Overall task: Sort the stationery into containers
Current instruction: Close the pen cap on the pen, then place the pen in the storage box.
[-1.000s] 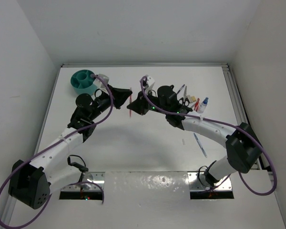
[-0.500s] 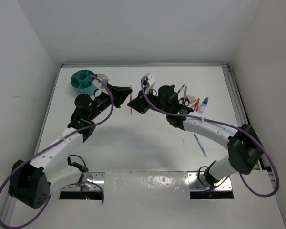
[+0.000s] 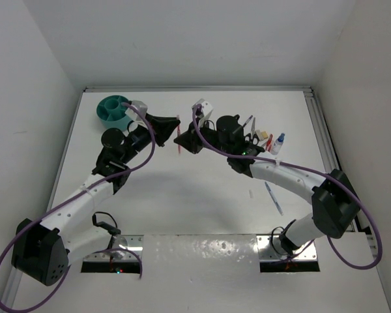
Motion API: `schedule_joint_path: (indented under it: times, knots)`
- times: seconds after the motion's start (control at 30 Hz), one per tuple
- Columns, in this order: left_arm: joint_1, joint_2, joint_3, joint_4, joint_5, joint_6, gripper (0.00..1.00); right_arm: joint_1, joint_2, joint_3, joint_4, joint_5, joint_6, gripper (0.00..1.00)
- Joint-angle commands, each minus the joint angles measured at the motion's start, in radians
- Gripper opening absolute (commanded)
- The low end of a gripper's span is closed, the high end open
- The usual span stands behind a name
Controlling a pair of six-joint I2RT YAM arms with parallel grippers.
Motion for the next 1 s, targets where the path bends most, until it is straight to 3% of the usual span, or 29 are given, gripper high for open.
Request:
schedule_joint_path:
  times: [0.0,0.1,0.17,0.23,0.27,0.37,0.53,0.63,0.8,0.9,0.97]
  knots:
    - [0.004,0.012,-0.021,-0.163,0.028,0.023,0.00,-0.027,-0.070,0.100,0.246,0.078,-0.003,0.00]
    - [0.005,0.005,-0.021,-0.146,-0.003,0.018,0.00,-0.029,-0.071,0.054,0.275,0.074,0.008,0.04]
    - [0.018,0.003,-0.017,-0.120,-0.009,0.020,0.00,-0.032,-0.076,0.019,0.293,0.089,0.012,0.27]
    - [0.031,0.002,-0.009,-0.107,-0.013,0.023,0.00,-0.038,-0.076,0.003,0.283,0.087,0.012,0.43]
    - [0.034,0.003,-0.002,-0.098,-0.015,0.024,0.00,-0.040,-0.077,0.000,0.270,0.086,0.009,0.55]
    - [0.059,0.002,0.009,-0.090,-0.030,0.073,0.00,-0.046,-0.088,-0.017,0.211,0.089,-0.006,0.71]
    - [0.103,-0.003,0.029,-0.115,-0.075,0.156,0.00,-0.064,-0.160,-0.078,0.180,0.091,-0.035,0.77]
    - [0.133,0.005,0.060,-0.143,-0.142,0.291,0.00,-0.075,-0.198,-0.107,0.132,0.115,-0.061,0.80]
    - [0.231,0.090,0.129,-0.088,-0.363,0.490,0.00,-0.107,-0.266,-0.164,0.117,0.127,-0.083,0.80]
    - [0.329,0.249,0.213,-0.017,-0.366,0.521,0.00,-0.154,-0.271,-0.176,0.118,0.114,-0.095,0.81]
    - [0.384,0.313,0.259,0.001,-0.284,0.556,0.00,-0.179,-0.249,-0.170,0.123,0.092,-0.094,0.82]
